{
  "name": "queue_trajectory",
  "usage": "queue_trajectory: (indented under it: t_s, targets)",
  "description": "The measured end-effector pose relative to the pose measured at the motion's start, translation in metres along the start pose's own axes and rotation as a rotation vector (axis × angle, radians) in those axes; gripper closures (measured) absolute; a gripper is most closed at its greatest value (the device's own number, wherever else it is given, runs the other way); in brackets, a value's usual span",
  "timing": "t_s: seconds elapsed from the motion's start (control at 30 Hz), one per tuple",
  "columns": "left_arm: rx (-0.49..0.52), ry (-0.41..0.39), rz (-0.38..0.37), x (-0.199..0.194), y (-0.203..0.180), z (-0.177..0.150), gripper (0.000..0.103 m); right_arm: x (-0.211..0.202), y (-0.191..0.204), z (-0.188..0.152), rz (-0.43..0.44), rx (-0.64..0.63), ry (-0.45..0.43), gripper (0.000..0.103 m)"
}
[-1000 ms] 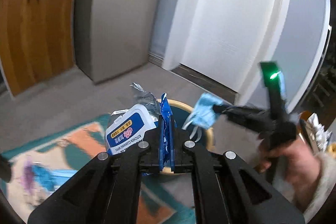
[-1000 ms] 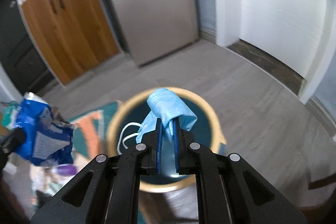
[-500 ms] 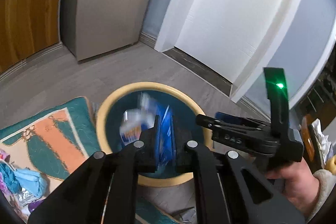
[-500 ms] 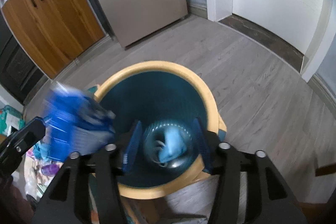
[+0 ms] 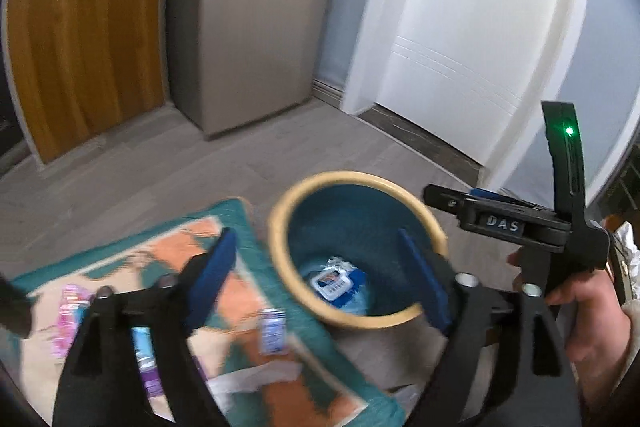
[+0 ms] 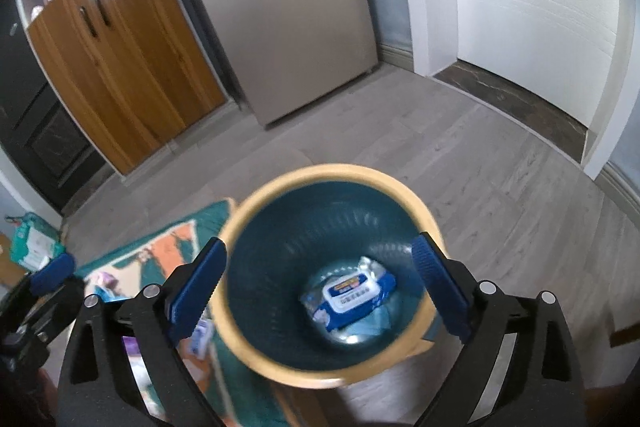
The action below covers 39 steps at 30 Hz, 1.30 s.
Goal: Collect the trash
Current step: 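Carry both items over the teal bin and open both grippers to drop them, then lower left gripper to the clear plastic bag while right gripper grasps the blue-white box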
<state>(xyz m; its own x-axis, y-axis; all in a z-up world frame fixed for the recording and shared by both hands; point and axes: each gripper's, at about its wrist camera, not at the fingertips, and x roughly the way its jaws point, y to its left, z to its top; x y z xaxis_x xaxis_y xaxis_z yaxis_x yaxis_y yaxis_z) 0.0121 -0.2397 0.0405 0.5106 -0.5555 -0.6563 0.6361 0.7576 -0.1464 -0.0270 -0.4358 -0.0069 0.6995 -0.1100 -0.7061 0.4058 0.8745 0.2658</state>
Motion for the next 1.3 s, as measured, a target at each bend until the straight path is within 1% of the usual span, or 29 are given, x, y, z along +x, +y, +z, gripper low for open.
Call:
queue_trajectory:
  t_s: [0.07, 0.1, 0.13, 0.2, 0.23, 0.27, 0.3, 0.4, 0.43, 0.5, 0.57, 0.67, 0.8, 0.87, 1.0, 1.07, 1.17, 1.27, 1.3]
  targets:
    - [-0.002, -0.031, 0.041, -0.025, 0.011, 0.007, 0.012, -0.007, 0.014, 0.000, 0.015, -0.020, -0.017, 0.008]
    - [-0.009, -0.045, 0.064, -0.035, 0.019, 0.010, 0.008, -0.010, 0.020, 0.000, 0.018, -0.029, -0.023, 0.008]
    - [-0.027, -0.063, 0.091, -0.051, 0.032, 0.012, 0.006, -0.013, 0.029, 0.000, 0.024, -0.039, -0.030, 0.008]
    - [-0.063, -0.077, 0.119, -0.071, 0.052, 0.013, 0.006, -0.018, 0.041, 0.000, 0.037, -0.049, -0.041, 0.008]
    - [-0.077, -0.081, 0.141, -0.079, 0.062, 0.014, 0.006, -0.021, 0.051, 0.000, 0.047, -0.056, -0.046, 0.007]
    - [-0.086, -0.088, 0.180, -0.093, 0.075, 0.012, 0.006, -0.023, 0.058, -0.001, 0.058, -0.062, -0.048, 0.007]
    - [-0.085, -0.092, 0.200, -0.099, 0.081, 0.011, 0.006, -0.024, 0.064, -0.001, 0.064, -0.068, -0.049, 0.007]
    - [-0.084, -0.108, 0.278, -0.122, 0.108, 0.001, 0.006, -0.029, 0.089, -0.008, 0.085, -0.117, -0.054, 0.006]
    - [-0.097, -0.117, 0.305, -0.129, 0.120, -0.004, 0.006, -0.029, 0.098, -0.011, 0.086, -0.140, -0.055, 0.006]
    - [-0.143, -0.124, 0.326, -0.139, 0.138, -0.014, 0.006, -0.028, 0.116, -0.020, 0.092, -0.177, -0.046, 0.006]
    - [-0.203, -0.112, 0.345, -0.144, 0.158, -0.025, 0.006, -0.025, 0.128, -0.030, 0.099, -0.200, -0.028, 0.006]
    - [-0.250, -0.114, 0.360, -0.151, 0.180, -0.036, 0.006, -0.019, 0.145, -0.046, 0.108, -0.235, 0.011, 0.006]
    - [-0.249, -0.105, 0.393, -0.155, 0.195, -0.048, 0.006, -0.012, 0.166, -0.069, 0.100, -0.306, 0.041, 0.006]
    - [-0.237, -0.102, 0.398, -0.156, 0.201, -0.058, 0.006, -0.007, 0.172, -0.077, 0.103, -0.318, 0.059, 0.006]
    - [-0.233, -0.046, 0.397, -0.146, 0.215, -0.079, 0.006, 0.009, 0.183, -0.094, 0.097, -0.338, 0.107, 0.006]
    - [-0.239, 0.000, 0.412, -0.136, 0.222, -0.090, 0.006, 0.018, 0.181, -0.101, 0.083, -0.322, 0.132, 0.006]
    - [-0.259, 0.041, 0.431, -0.126, 0.227, -0.103, 0.006, 0.031, 0.170, -0.105, 0.060, -0.272, 0.160, 0.006]
    - [-0.285, 0.080, 0.455, -0.117, 0.227, -0.115, 0.006, 0.043, 0.153, -0.104, 0.014, -0.210, 0.189, 0.006]
    - [-0.298, 0.097, 0.451, -0.115, 0.228, -0.119, 0.006, 0.047, 0.145, -0.103, -0.007, -0.189, 0.205, 0.007]
